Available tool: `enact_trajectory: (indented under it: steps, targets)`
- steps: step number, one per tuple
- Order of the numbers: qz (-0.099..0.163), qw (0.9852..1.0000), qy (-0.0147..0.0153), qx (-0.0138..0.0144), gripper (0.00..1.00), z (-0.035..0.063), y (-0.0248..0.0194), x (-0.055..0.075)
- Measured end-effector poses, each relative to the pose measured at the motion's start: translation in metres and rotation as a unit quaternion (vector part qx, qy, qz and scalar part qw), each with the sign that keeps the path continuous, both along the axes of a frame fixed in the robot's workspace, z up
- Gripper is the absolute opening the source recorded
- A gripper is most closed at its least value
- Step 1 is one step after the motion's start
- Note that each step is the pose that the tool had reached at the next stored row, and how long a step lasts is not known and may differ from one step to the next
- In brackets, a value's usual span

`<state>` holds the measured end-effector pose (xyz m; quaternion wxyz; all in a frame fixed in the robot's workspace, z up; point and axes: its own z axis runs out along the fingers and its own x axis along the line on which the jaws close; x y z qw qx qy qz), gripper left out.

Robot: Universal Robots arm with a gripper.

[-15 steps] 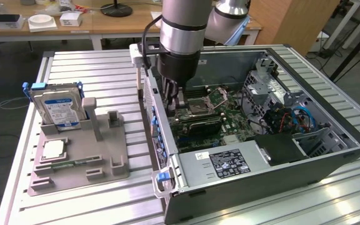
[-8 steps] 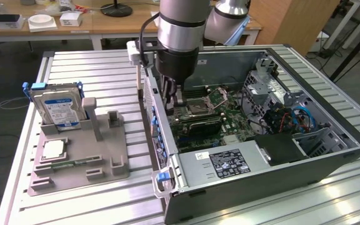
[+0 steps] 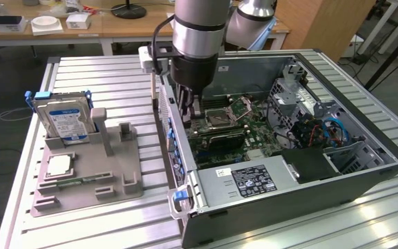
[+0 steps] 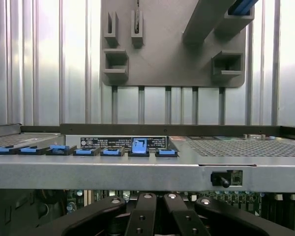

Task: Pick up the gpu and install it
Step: 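Press down on the gpu until it lock into place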

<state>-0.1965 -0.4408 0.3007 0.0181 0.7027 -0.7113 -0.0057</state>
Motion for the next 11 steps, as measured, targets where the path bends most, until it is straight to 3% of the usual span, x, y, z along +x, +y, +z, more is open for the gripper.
enact_trajectory:
  steps: [10, 11]
  targets:
    - [0.000, 1.0000, -0.0002, -0.0009, 0.11, -0.0064, -0.0001, 0.0010]
    - [0.000, 1.0000, -0.0027, 0.0017, 0.11, -0.0101, 0.0003, 0.0021]
